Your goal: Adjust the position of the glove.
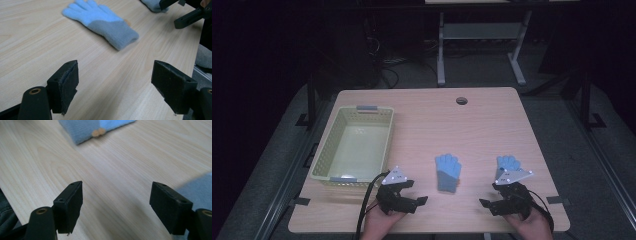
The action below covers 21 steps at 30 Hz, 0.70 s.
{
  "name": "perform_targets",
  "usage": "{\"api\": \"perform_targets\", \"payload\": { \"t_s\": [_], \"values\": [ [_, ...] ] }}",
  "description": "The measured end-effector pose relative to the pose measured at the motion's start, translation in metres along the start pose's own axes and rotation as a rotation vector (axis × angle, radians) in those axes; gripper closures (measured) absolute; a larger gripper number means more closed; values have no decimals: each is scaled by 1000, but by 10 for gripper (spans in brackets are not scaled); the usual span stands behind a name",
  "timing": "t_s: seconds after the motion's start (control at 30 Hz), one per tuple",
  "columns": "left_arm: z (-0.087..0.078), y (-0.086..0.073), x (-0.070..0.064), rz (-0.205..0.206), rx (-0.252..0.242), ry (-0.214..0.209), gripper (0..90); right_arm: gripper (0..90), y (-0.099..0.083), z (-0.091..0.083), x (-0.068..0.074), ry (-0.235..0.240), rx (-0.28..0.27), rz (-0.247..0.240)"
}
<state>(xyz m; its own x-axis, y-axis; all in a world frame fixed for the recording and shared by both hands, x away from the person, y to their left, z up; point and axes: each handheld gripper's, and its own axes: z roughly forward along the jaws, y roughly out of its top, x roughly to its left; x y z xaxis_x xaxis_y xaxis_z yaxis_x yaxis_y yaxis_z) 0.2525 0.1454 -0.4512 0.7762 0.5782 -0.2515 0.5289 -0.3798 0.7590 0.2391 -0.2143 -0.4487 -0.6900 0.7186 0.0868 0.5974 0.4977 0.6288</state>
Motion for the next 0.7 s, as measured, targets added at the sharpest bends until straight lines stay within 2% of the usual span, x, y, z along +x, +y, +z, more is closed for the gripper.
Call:
{"api": "perform_targets", "payload": {
  "t_s": [0.07,0.1,0.33,0.6,0.7],
  "values": [
    [-2,-1,-2,-34,-15,-28,214,261,0,0,2,-3,3,-14],
    [-2,-1,-2,-34,-15,-28,214,261,0,0,2,-3,3,-14],
    [-4,-2,-8,-4,-14,-25,214,252,0,-3,2,-15,-4,-9],
    [-1,-1,-7,3,-11,-34,214,256,3,-5,-2,-35,-4,4],
    [-1,-1,-7,1,-12,-32,214,261,6,-7,-8,-47,-10,24]
  ]
}}
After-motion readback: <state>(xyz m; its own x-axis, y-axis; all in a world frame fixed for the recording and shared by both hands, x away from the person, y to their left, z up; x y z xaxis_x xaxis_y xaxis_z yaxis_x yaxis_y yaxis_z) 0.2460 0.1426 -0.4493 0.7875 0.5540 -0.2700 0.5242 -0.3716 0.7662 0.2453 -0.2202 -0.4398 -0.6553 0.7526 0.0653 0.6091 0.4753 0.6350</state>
